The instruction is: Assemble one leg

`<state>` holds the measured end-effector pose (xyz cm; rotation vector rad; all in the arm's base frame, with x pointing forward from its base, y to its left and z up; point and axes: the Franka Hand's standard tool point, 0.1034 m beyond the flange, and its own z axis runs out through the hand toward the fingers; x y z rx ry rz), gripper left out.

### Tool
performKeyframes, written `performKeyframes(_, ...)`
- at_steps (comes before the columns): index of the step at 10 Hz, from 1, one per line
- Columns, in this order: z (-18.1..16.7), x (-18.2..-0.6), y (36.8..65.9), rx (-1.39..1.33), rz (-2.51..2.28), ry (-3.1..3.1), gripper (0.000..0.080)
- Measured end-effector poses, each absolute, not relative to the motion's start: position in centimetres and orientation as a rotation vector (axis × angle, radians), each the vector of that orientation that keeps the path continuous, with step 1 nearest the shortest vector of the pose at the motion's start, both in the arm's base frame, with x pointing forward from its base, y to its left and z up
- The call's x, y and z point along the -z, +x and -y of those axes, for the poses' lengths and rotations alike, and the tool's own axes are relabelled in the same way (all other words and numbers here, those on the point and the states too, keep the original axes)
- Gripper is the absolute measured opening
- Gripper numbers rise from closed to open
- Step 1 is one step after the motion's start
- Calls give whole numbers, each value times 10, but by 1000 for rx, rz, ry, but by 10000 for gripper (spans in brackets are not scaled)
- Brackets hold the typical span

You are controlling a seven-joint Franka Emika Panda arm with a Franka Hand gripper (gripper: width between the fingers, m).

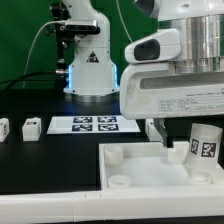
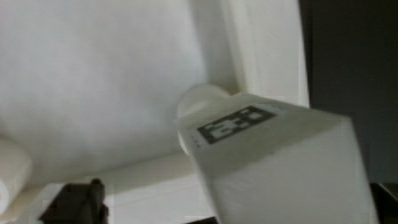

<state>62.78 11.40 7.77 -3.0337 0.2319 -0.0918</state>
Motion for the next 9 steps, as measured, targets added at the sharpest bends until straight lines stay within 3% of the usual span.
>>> performKeyframes(9, -120, -74, 623, 89, -123, -3044, 649)
